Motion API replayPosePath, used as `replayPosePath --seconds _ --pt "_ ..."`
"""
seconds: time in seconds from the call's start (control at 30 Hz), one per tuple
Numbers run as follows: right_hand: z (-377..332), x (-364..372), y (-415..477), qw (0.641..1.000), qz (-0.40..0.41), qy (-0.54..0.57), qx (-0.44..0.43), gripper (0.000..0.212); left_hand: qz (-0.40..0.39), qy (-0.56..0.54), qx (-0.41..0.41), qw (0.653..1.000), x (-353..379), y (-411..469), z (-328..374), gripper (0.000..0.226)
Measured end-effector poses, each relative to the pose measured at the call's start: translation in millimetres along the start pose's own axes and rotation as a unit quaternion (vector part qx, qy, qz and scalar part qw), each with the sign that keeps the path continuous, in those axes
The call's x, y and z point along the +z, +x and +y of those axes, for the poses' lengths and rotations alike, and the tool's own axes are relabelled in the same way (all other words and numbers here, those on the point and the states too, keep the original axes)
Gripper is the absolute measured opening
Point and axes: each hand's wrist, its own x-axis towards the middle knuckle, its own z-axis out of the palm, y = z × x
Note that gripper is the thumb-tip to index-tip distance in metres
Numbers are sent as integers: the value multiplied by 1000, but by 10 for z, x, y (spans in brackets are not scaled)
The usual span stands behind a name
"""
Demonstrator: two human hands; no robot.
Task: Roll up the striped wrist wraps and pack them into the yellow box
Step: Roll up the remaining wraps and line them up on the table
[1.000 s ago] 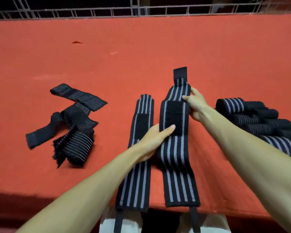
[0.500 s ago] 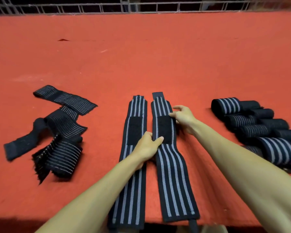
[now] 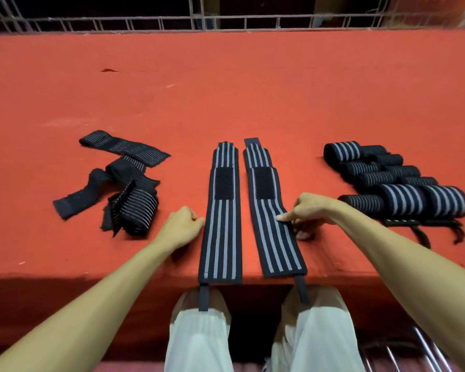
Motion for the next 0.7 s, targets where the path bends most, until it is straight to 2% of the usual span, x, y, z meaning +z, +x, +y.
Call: replayPosePath --seconds 0.07,0.13,0.23,0.3,0.43,0.6,0.7 --pt "34 66 -89 999 -44 -1 6 25 -49 21 -9 999 -50 -96 35 40" --pt "69 136 -170 998 -58 30 -6 18 -85 19 -11 996 -76 -194 54 39" --pt "101 186 -207 995 -65 75 -27 24 -146 -84 5 986 -86 -260 38 32" --pt "112 228 -230 995 -68 61 -27 22 -175 -142 7 974 -75 -312 30 28" --pt "110 291 -229 999 -45 12 -23 18 -166 -119 -2 979 30 -342 6 23" --pt "11 206 -201 999 -22 -45 -9 27 -123 19 26 992 9 -288 83 28" --pt "-42 149 -117 998 14 -66 -13 30 -96 33 40 994 -37 -212 123 41"
